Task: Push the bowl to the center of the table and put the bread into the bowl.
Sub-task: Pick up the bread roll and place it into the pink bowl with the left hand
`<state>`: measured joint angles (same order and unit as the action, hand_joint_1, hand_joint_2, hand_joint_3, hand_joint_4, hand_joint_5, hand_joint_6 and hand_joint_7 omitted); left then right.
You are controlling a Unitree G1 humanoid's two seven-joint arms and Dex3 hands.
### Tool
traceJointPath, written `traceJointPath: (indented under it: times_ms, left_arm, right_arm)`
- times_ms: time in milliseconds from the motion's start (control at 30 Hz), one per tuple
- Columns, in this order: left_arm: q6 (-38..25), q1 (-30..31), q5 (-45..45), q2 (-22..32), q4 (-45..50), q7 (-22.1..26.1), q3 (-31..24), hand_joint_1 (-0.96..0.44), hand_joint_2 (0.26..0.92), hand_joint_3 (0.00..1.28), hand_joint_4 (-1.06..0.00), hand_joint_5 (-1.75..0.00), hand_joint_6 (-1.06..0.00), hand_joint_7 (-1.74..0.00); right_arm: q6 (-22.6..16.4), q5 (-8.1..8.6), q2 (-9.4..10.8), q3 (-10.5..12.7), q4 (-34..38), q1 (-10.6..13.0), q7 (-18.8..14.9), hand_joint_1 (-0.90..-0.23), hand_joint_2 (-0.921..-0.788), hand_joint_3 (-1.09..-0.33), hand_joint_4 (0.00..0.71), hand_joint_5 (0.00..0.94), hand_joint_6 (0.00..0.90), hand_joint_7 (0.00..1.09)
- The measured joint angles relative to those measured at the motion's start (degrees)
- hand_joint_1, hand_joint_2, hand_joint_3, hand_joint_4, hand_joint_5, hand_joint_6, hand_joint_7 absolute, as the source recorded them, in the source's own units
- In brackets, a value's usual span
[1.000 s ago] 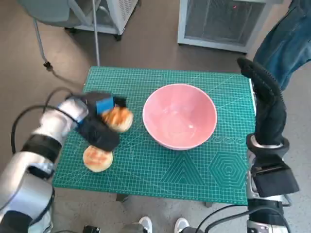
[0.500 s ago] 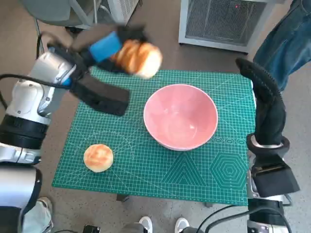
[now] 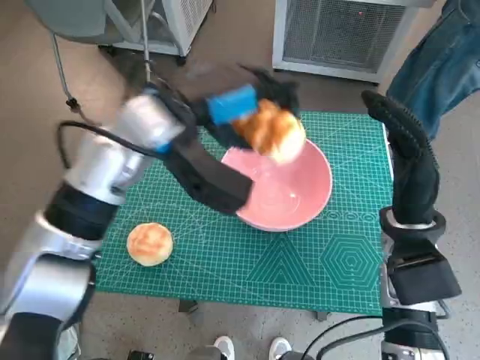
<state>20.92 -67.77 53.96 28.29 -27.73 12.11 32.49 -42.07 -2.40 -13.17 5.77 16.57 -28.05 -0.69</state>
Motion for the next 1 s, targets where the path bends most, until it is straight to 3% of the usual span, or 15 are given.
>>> traceJointPath:
  times_ms: [167,300,400,467,533,567,600,667,767,1000]
  left_arm:
    - [2.8,0.0,0.3,-1.8,-3.3,-1.4,1.6,0.00,0.845,0.24,-0.69,-1.15,-0.56,-1.30]
    - [4.5,0.0,1.5,-2.3,-5.9,-2.2,3.0,0.00,0.878,0.21,-0.64,-1.11,-0.55,-1.38]
    - [5.7,0.0,2.4,-2.5,-7.9,-3.2,4.0,0.00,0.725,0.53,-0.56,-1.27,-0.51,-1.48]
    - [6.4,0.0,2.5,-2.7,-9.3,-3.3,4.4,0.00,0.814,0.39,-0.52,-1.38,-0.53,-1.33]
    - [6.8,0.0,2.5,-2.8,-10.3,-3.2,4.8,0.00,0.866,0.34,-0.47,-1.40,-0.47,-1.37]
    - [6.9,0.0,2.4,-2.9,-10.9,-3.1,4.9,0.01,0.870,0.30,-0.42,-1.04,-0.41,-1.08]
    - [7.0,0.0,2.4,-3.1,-11.5,-2.8,5.0,0.02,0.886,0.26,-0.43,-0.71,-0.42,-0.80]
    - [7.0,0.0,2.4,-3.2,-12.1,-2.1,5.3,0.02,0.902,0.17,-0.37,-0.29,-0.40,-0.40]
    - [7.2,0.0,2.4,-3.1,-12.8,-0.5,5.6,-0.03,0.879,0.11,-0.29,-0.10,-0.36,-0.18]
    - [9.5,0.1,1.6,-1.3,-13.0,2.9,5.4,-0.26,0.809,0.04,-0.15,-0.01,-0.28,-0.04]
  right_arm:
    - [0.0,-0.02,0.0,0.0,-0.3,0.1,0.0,-0.627,-0.921,-0.852,0.211,0.006,-0.001,0.57]
    - [0.0,-0.05,0.0,0.1,-0.5,0.2,0.0,-0.629,-0.921,-0.851,0.212,0.006,-0.001,0.57]
    - [0.0,-0.06,0.0,0.2,-0.6,0.4,0.0,-0.630,-0.921,-0.850,0.212,0.006,-0.001,0.57]
    - [0.0,-0.06,0.0,0.2,-0.7,0.5,0.0,-0.631,-0.921,-0.850,0.212,0.006,-0.001,0.57]
    - [0.0,-0.06,0.0,0.3,-0.8,0.7,0.0,-0.631,-0.921,-0.850,0.212,0.006,-0.001,0.57]
    - [0.0,-0.07,0.0,0.3,-0.8,0.7,0.0,-0.631,-0.921,-0.850,0.212,0.006,-0.001,0.57]
    - [0.0,-0.07,0.0,0.3,-0.8,0.8,0.0,-0.631,-0.921,-0.850,0.212,0.006,-0.001,0.57]
    - [0.1,-0.07,0.0,0.3,-0.8,0.9,0.0,-0.632,-0.921,-0.850,0.213,0.006,-0.001,0.57]
    - [0.1,-0.11,0.0,0.3,-0.8,0.9,0.1,-0.631,-0.921,-0.849,0.213,0.006,-0.001,0.57]
    - [0.4,-0.86,0.8,0.2,-1.4,1.2,0.8,-0.630,-0.921,-0.850,0.213,0.005,-0.001,0.57]
